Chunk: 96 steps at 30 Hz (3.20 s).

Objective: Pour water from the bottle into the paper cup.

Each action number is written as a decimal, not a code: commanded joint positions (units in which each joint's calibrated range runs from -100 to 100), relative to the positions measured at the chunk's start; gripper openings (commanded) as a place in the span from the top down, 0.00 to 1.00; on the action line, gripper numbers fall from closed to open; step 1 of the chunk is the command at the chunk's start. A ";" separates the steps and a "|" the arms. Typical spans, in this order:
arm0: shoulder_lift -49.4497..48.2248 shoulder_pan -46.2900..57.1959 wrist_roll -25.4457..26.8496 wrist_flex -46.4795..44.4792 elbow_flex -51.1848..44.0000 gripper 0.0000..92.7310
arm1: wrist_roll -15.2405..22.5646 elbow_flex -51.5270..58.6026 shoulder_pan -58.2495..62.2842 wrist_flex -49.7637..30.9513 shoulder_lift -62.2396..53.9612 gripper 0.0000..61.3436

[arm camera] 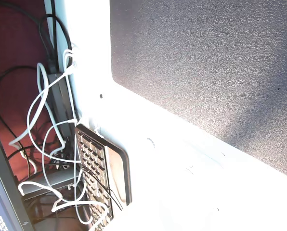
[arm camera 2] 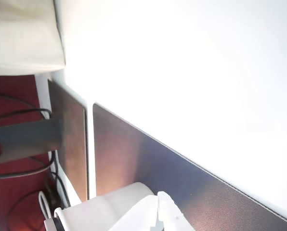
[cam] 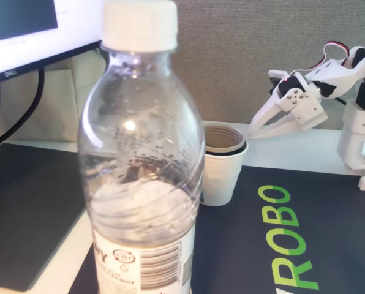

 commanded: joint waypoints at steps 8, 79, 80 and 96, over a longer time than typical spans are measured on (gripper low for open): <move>-0.96 0.10 -0.29 0.36 0.36 1.00 | 0.49 1.44 -34.26 -2.50 -0.91 0.99; 120.24 32.82 43.71 -117.85 -42.25 0.19 | 47.42 -13.83 -21.59 -99.64 93.21 0.16; 119.81 32.43 43.13 -116.54 -43.89 0.19 | 47.03 -16.10 -21.47 -101.77 96.04 0.16; 113.98 31.77 39.17 -112.88 -42.35 0.99 | 45.52 -27.73 -19.08 -115.33 115.96 0.22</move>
